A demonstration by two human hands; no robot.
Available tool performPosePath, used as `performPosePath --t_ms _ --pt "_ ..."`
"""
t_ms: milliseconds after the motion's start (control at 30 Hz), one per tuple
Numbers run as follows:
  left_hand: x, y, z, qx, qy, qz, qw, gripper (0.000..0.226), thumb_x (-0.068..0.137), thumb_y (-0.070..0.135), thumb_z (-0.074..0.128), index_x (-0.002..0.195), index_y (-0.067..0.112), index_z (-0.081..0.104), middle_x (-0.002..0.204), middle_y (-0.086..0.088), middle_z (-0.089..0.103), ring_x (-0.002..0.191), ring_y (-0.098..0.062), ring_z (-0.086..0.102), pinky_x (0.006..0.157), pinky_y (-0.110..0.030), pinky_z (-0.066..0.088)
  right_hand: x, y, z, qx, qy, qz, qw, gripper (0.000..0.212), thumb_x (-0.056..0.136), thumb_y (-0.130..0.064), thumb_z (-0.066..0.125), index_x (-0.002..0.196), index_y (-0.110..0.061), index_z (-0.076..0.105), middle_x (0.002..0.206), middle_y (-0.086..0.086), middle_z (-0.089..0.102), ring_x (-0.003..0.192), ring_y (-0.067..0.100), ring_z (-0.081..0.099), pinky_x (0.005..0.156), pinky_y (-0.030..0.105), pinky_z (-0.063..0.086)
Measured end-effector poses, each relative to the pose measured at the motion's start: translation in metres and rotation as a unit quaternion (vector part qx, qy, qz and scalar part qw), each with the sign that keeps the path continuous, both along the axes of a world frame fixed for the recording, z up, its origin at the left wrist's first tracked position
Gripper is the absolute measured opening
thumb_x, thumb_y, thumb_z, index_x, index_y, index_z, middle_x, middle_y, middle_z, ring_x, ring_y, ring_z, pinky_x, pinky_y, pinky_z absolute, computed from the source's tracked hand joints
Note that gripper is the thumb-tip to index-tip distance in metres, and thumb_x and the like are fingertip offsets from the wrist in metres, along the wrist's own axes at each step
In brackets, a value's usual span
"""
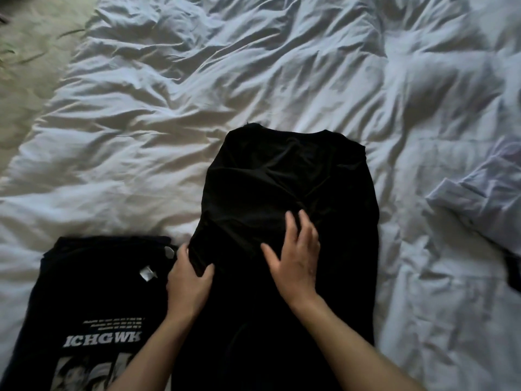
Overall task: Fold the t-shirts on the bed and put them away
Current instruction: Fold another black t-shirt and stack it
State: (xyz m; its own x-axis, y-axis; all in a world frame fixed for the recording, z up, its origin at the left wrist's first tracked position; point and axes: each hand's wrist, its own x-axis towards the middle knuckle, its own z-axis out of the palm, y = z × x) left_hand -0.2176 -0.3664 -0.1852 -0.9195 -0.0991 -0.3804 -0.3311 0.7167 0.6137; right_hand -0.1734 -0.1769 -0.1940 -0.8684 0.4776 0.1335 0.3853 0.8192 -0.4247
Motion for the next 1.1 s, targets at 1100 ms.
performPosePath --t_ms 1100 --pt "0.237 -0.104 0.021 0.318 -0.176 0.222 0.905 0.018 0.091 0.017 0.065 0.104 0.006 0.072 0.1 -0.016 0.075 0.091 -0.025 0.072 0.083 -0.037 0.056 0.309 0.026 0.014 -0.293 -0.173 -0.342 0.876 0.02 0.1 -0.026 0.053 0.089 -0.009 0.053 0.093 0.018 0.065 0.089 0.035 0.06 0.072 0.034 0.037"
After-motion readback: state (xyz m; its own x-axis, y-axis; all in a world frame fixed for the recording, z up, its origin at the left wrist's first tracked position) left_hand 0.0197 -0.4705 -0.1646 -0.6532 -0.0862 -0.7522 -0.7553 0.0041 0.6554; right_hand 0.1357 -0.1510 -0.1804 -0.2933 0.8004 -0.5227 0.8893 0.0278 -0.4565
